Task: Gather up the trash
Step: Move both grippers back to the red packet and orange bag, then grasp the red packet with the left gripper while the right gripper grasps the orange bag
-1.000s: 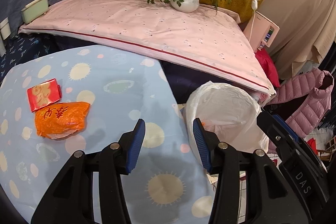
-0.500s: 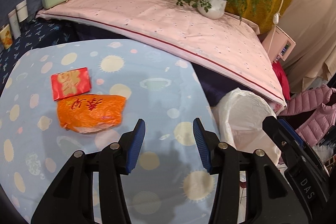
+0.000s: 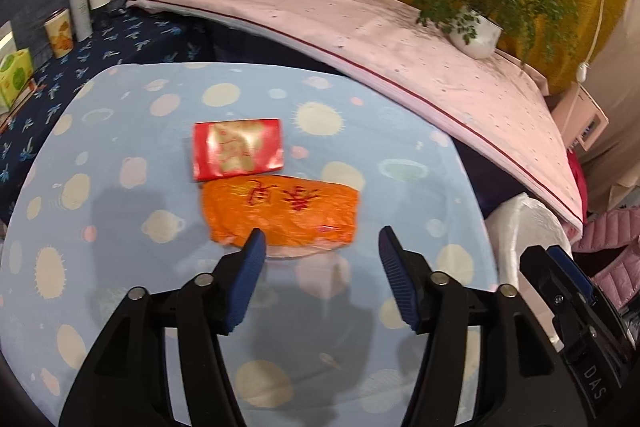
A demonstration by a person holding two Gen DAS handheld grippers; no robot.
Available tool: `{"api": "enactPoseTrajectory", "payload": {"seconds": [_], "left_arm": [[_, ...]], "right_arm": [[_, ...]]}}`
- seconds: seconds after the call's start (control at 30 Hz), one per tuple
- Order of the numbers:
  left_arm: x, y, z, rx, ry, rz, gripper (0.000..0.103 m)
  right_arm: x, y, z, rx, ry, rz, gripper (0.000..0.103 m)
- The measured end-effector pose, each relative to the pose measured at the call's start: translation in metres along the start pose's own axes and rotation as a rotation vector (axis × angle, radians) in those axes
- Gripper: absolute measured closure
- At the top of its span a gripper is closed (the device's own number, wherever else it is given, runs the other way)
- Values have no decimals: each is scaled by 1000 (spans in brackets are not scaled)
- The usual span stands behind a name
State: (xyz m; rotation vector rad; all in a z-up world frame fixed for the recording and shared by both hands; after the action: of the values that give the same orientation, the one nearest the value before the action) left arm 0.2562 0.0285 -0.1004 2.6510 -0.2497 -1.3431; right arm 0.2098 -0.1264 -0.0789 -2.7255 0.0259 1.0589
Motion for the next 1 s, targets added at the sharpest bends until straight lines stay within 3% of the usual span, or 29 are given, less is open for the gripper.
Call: {"api": "enactPoseTrajectory", "payload": {"seconds": [0.2, 0.3, 0.57, 0.9, 1.0], "left_arm": [[6, -46, -5, -33, 6, -57, 40], [11, -68, -11, -56, 10, -82, 32], [34, -102, -34, -38, 16, -111, 21], [88, -112, -53, -38, -35, -89, 21], [99, -110, -54, -34, -50, -79, 30]], "right_arm": [[25, -34, 8, -38, -45, -36, 46], [41, -47, 14, -50, -75, -51, 44], [87, -75, 26, -58, -150, -85, 38], [144, -86, 33, -30, -223, -83, 37], [158, -86, 36, -16, -243, -83, 37]]}}
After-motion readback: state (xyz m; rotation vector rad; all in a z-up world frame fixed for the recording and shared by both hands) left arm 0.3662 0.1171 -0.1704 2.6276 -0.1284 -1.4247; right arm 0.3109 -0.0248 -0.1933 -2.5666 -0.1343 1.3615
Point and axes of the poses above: each gripper's, at about its wrist camera, not at the fingertips, and x roughly the way its jaws point, y to its right, z to its underside, the point moved 9 cm from there along x, roughly the way its jaws point
